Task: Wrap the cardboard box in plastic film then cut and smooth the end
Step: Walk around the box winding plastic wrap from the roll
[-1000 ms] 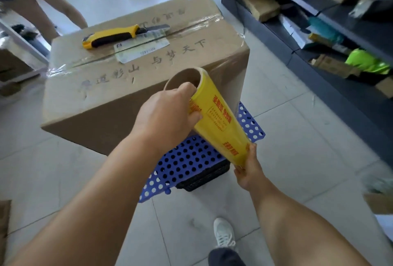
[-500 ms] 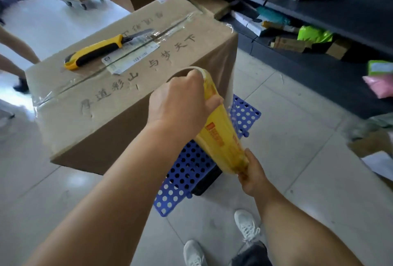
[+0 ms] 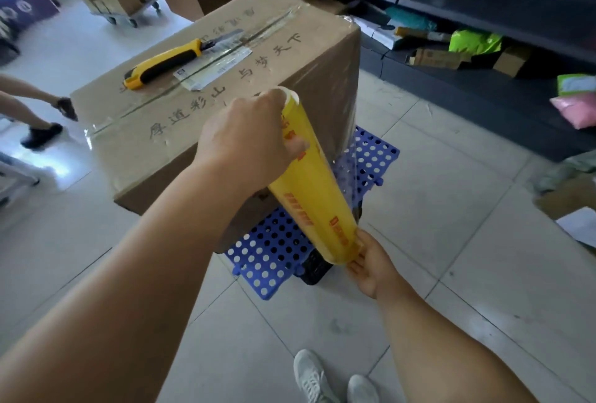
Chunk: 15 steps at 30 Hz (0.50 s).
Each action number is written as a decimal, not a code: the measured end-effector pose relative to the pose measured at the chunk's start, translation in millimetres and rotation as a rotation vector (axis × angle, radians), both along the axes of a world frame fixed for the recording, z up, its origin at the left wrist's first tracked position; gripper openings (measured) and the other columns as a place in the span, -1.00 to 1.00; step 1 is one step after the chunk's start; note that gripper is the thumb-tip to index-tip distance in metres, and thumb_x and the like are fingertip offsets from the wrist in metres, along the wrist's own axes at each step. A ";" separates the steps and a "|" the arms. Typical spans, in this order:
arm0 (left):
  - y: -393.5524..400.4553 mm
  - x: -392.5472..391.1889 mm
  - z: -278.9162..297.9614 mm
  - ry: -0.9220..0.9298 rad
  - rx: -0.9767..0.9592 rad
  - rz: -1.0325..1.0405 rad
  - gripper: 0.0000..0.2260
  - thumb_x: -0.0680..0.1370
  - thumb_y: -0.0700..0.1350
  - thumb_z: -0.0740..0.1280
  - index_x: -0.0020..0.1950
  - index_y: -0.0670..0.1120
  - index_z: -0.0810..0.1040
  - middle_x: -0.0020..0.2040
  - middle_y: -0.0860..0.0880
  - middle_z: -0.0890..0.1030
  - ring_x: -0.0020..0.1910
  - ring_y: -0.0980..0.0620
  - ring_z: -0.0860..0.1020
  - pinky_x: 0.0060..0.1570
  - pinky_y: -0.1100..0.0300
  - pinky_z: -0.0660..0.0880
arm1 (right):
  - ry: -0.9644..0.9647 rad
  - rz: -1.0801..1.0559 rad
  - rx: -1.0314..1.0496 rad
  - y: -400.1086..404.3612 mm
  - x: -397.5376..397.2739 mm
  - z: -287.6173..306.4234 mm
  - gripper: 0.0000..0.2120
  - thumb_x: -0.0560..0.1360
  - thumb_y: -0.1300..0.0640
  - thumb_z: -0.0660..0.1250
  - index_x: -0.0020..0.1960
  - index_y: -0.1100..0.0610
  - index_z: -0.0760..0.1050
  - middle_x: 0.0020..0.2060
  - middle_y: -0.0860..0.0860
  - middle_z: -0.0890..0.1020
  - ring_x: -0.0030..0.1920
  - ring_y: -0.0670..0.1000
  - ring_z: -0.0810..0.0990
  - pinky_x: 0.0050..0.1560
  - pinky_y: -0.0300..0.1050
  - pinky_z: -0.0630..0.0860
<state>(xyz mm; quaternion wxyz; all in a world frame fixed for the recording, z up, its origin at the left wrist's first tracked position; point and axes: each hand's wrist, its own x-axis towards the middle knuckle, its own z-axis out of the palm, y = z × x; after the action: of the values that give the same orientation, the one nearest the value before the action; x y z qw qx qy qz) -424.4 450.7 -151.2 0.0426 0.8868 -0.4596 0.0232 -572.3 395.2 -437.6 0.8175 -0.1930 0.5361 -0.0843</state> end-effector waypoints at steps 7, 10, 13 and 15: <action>25.6 -4.7 6.1 -0.043 0.023 0.081 -0.63 0.44 0.17 0.37 0.07 -0.06 0.49 -0.19 -0.05 0.50 -0.21 -0.10 0.52 -0.31 0.08 0.45 | 0.040 -0.001 0.035 29.6 -3.3 -5.4 -0.29 0.46 -0.22 0.33 0.48 0.12 0.27 0.38 0.12 0.44 0.33 0.11 0.45 0.36 -0.07 0.35; 38.9 -2.5 5.5 -0.016 0.034 0.063 -0.59 0.46 0.15 0.35 0.21 -0.03 0.46 -0.18 -0.03 0.49 -0.22 -0.07 0.49 -0.34 0.12 0.42 | -0.031 -0.002 0.094 47.8 -4.4 -4.4 -0.38 0.51 -0.10 0.34 0.48 0.12 0.28 0.39 0.12 0.42 0.36 0.11 0.41 0.32 -0.09 0.32; 56.2 6.5 3.0 0.052 0.082 0.024 -0.58 0.47 -0.05 0.37 0.31 -0.02 0.38 -0.09 -0.06 0.54 -0.19 -0.08 0.51 -0.35 0.11 0.44 | -0.002 -0.017 0.089 64.3 0.1 -4.4 -0.39 0.49 -0.06 0.38 0.45 0.16 0.32 0.36 0.10 0.46 0.32 0.09 0.44 0.23 -0.12 0.33; 65.8 13.0 4.3 0.069 0.050 0.018 -0.65 0.45 -0.01 0.41 0.19 -0.05 0.46 -0.11 -0.08 0.55 -0.20 -0.09 0.52 -0.32 0.06 0.48 | 0.065 -0.021 0.037 71.1 4.2 -1.7 -0.37 0.47 -0.14 0.37 0.41 0.18 0.34 0.31 0.09 0.49 0.26 0.09 0.48 0.22 -0.10 0.38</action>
<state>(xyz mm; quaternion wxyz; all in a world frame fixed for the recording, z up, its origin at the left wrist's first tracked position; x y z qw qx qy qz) -411.4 516.5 -146.8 0.0362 0.8919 -0.4504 -0.0186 -568.1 466.3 -439.3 0.8020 -0.1750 0.5659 -0.0768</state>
